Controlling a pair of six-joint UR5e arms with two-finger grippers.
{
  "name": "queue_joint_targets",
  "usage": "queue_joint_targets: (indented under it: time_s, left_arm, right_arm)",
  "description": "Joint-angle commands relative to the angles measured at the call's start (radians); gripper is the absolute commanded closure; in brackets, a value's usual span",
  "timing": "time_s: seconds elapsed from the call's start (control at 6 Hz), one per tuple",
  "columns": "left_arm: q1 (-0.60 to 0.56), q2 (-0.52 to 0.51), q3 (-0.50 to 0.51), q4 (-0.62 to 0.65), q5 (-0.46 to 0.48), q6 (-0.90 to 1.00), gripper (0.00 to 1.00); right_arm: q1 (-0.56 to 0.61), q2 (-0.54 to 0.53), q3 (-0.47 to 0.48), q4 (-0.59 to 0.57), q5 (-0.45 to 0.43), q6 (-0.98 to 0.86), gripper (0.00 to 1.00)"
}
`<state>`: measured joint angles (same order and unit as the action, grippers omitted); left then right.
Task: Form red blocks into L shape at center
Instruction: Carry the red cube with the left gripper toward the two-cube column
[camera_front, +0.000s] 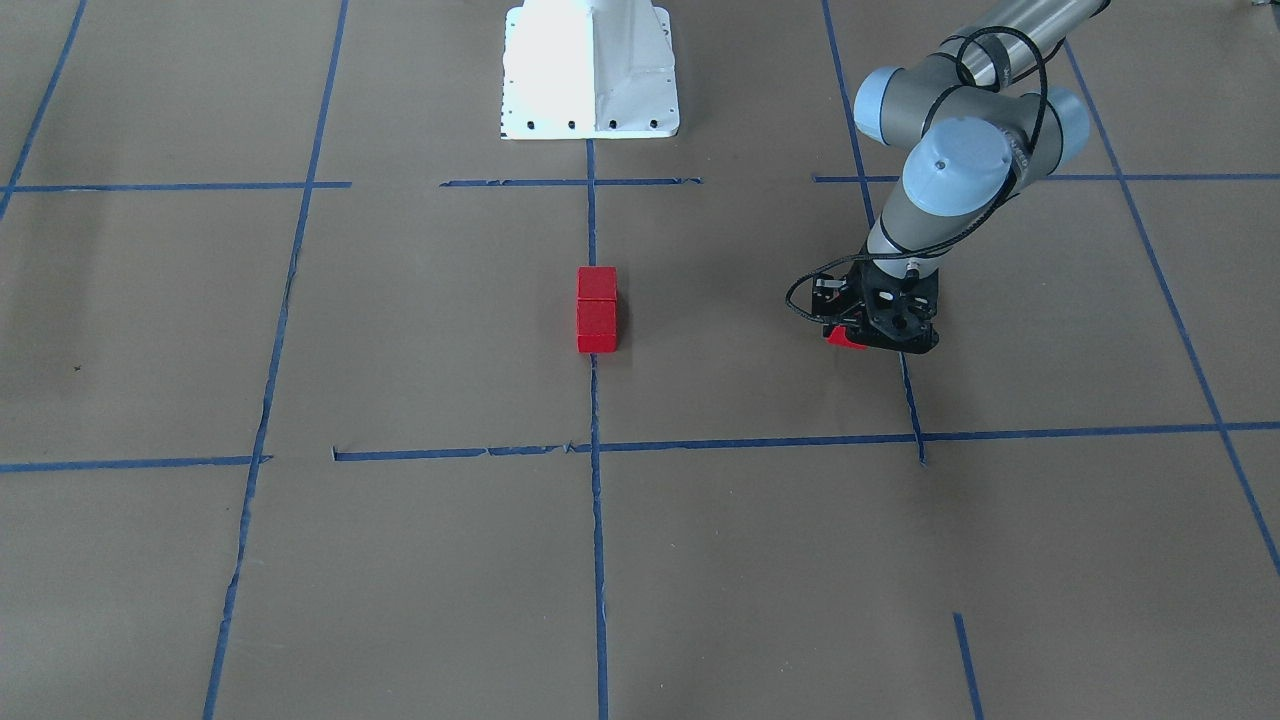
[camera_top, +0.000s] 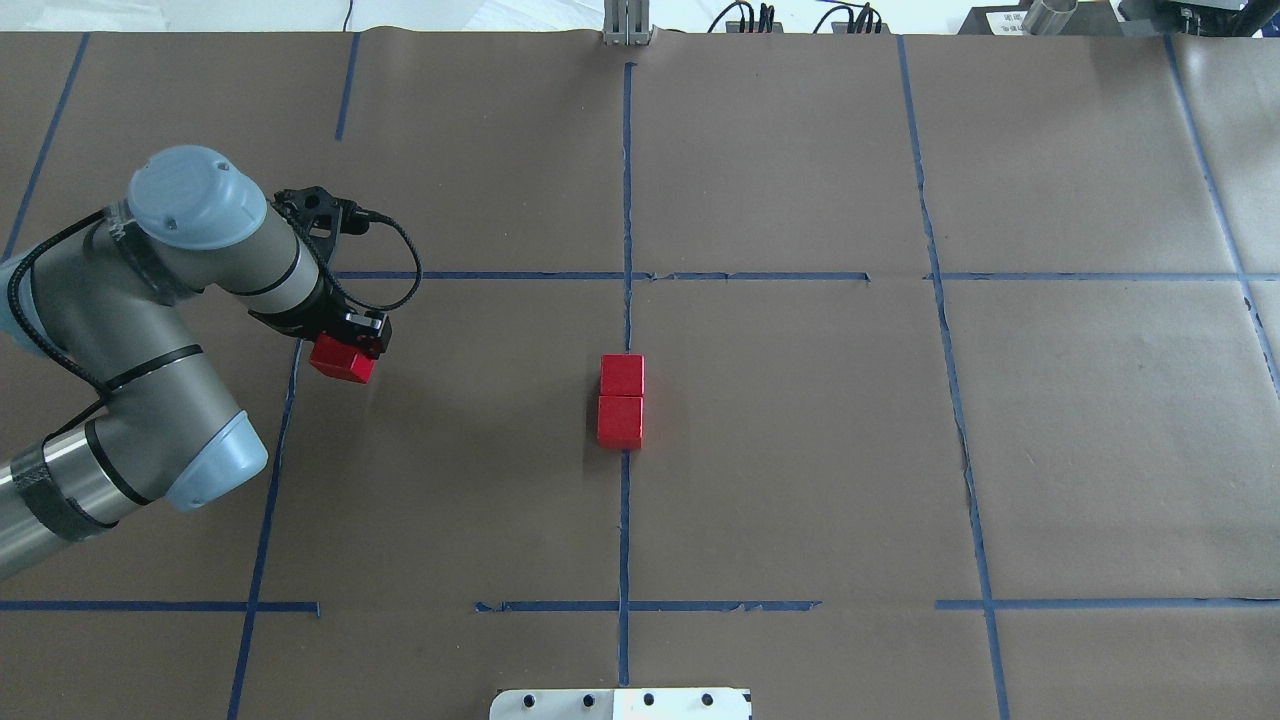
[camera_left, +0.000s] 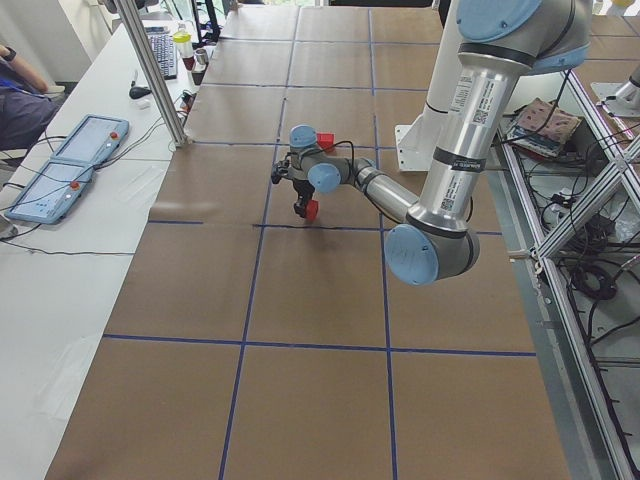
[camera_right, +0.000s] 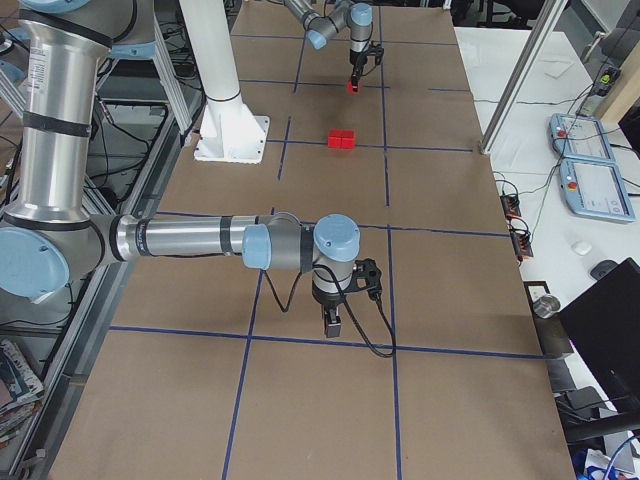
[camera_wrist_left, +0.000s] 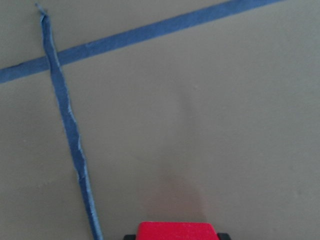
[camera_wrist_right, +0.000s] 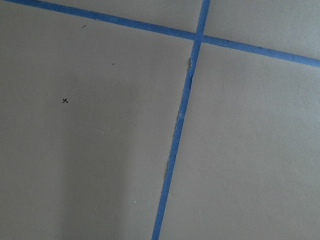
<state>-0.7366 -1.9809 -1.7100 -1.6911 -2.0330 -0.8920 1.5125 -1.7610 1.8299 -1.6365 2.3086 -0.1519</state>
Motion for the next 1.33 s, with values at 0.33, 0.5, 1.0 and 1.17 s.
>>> queue_joint_targets:
  time_s: [0.33,0.5,1.0,1.17]
  left_arm:
    - [0.019,-0.110,-0.097,0.096,0.011,-1.174,0.88]
    - [0.072,-0.128,-0.097,0.097,0.020,-1.426,0.84]
    - [0.144,-0.296,0.125,0.097,0.079,-1.887,0.83]
    - [0.161,-0.318,0.176,0.087,0.079,-1.935,0.83]
  right_arm:
    - [0.000,0.000,-0.001,0.000,0.000,0.000,0.00]
    - [0.000,0.000,-0.001,0.001,0.000,0.000,0.00]
    - [0.000,0.000,0.002,0.001,-0.002,0.000,0.00]
    - [0.000,0.000,0.000,0.001,-0.002,0.000,0.00]
